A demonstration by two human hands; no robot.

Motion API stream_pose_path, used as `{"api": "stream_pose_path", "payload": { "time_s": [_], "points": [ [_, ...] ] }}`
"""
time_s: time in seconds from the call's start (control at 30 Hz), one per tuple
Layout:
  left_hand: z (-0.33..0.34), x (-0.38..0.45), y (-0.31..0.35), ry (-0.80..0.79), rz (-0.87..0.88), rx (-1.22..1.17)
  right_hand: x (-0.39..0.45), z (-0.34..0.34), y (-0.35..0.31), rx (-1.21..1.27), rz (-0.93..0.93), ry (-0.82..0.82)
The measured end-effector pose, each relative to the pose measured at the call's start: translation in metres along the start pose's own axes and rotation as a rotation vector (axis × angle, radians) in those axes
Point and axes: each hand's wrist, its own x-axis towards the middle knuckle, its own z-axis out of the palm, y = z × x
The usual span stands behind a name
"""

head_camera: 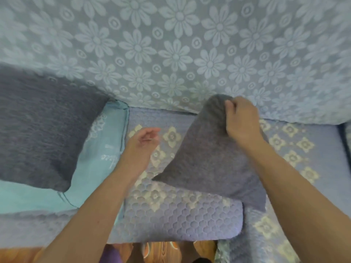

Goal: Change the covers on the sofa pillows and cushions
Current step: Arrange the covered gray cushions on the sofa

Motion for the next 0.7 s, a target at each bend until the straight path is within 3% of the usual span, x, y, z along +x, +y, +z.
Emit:
{"api": "stream_pose_path", "payload": {
  "time_s": [0.07,0.1,0.2,0.3,0.4,0.5,0.57,0.63,0.7],
  "points": [
    [-0.001,0.003,0.009,-0.051,0.007,0.089,-0.012,0.001,-0.002,0.025,-0.143,-0.294],
    [0.0,0.005,0.012,-0.063,0.012,0.133,-0.011,-0.002,-0.002,0.021,-0.15,-0.346],
    [0.001,0.009,0.016,-0.045,0.054,0.213,0.006,-0.015,0.014,0.049,0.002,-0.121],
    [0.004,0.007,0.013,-0.079,0.062,0.263,0.004,-0.016,0.013,0.03,-0.078,-0.296],
    [0.016,-0.005,0.001,-0.146,0.005,0.272,0.009,-0.016,0.013,0.048,-0.003,-0.235],
    [0.029,-0.01,-0.014,-0.189,-0.03,0.245,0.009,-0.011,-0.005,-0.014,-0.161,-0.47],
    [0.042,-0.01,-0.025,-0.254,-0.012,0.269,0.008,0.0,-0.024,-0.054,-0.242,-0.497],
    [0.064,-0.01,-0.037,-0.288,0.024,0.222,0.01,0.017,-0.039,0.067,-0.266,-0.456],
    [0.075,-0.002,-0.064,-0.12,-0.004,0.229,0.01,0.038,-0.043,0.381,-0.125,-0.399]
  ]
}}
